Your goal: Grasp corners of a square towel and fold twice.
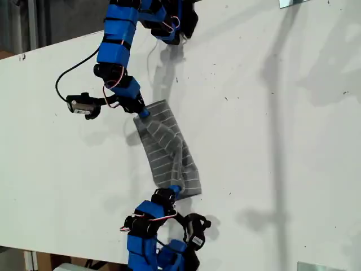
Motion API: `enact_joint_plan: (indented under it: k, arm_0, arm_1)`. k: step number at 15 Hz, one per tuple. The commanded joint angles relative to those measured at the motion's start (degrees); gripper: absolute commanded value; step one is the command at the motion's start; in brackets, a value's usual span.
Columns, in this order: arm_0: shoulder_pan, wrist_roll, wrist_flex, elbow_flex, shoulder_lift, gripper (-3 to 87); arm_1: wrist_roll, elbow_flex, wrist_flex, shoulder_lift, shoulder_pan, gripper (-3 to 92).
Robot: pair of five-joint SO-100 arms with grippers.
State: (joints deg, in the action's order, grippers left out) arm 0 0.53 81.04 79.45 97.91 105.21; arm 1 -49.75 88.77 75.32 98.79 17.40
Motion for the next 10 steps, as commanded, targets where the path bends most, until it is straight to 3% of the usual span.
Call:
enact_joint_plan:
  k: [1, 5, 10]
  arm_0:
    - [5.9, -1.1, -1.1, 10.5, 17.2, -0.1]
    - [18.0, -4.5, -2.1, 26.5, 31.2, -0.1]
    - [30.8, -9.2, -8.4, 30.8, 26.6, -0.1]
  arm_1:
    - [3.3, -12.8, 2.2, -5.6, 3.8, -0.1]
    - [6.6, -24.5, 3.6, -17.0, 9.9, -0.1]
    - [7.5, -25.0, -3.0, -23.3, 17.8, -0.1]
